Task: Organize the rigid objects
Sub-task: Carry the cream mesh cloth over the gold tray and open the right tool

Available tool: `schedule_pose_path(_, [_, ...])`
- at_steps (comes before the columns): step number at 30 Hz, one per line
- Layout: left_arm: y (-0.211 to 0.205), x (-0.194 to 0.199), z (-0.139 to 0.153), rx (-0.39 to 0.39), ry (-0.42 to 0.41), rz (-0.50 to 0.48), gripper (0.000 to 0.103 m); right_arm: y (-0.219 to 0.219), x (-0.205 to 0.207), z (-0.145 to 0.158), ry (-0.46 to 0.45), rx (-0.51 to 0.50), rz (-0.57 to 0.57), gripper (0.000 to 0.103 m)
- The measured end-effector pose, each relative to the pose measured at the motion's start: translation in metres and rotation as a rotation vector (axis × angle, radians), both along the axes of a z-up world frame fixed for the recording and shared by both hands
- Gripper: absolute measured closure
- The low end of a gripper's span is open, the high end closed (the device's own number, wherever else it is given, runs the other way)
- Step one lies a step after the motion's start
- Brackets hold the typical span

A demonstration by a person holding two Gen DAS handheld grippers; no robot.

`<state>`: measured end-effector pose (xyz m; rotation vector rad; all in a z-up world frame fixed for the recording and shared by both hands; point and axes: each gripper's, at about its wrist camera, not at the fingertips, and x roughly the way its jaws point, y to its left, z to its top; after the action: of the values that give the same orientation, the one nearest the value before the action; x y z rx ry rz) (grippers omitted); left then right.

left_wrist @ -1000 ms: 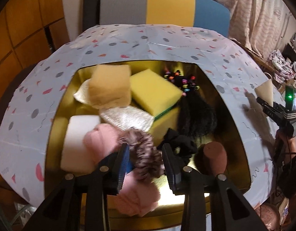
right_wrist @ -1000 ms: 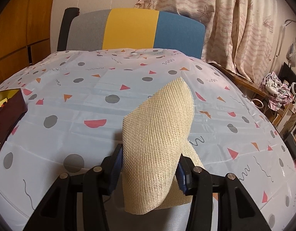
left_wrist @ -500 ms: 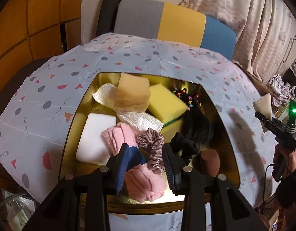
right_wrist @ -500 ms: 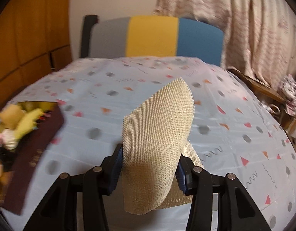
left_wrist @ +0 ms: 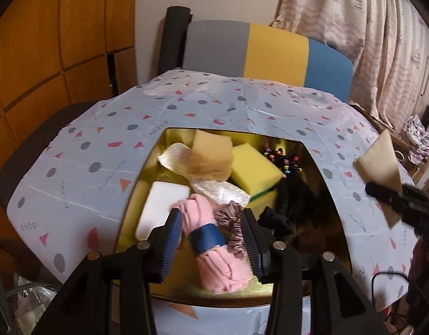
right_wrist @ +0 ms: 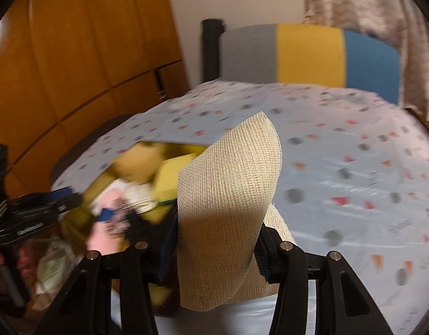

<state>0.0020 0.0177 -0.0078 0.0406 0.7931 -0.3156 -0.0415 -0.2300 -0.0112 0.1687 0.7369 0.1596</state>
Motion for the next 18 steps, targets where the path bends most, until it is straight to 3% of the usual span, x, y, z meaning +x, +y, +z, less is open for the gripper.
schedule_pose_path(9, [0.02,-0.001,-0.002,-0.014,0.011,0.065,0.059,0.068,0.01,-0.028,0.147,0.009,0.204,0.053])
schedule_pose_path(15, [0.027,-0.005,-0.002,-0.019,0.011,0.07,0.059,0.09,0.024,-0.048,0.243,0.031,0.25,0.052])
schedule_pose_path(18, [0.029,-0.006,-0.001,-0.018,0.009,0.073,0.059,0.101,0.032,-0.052,0.247,0.043,0.267,0.052])
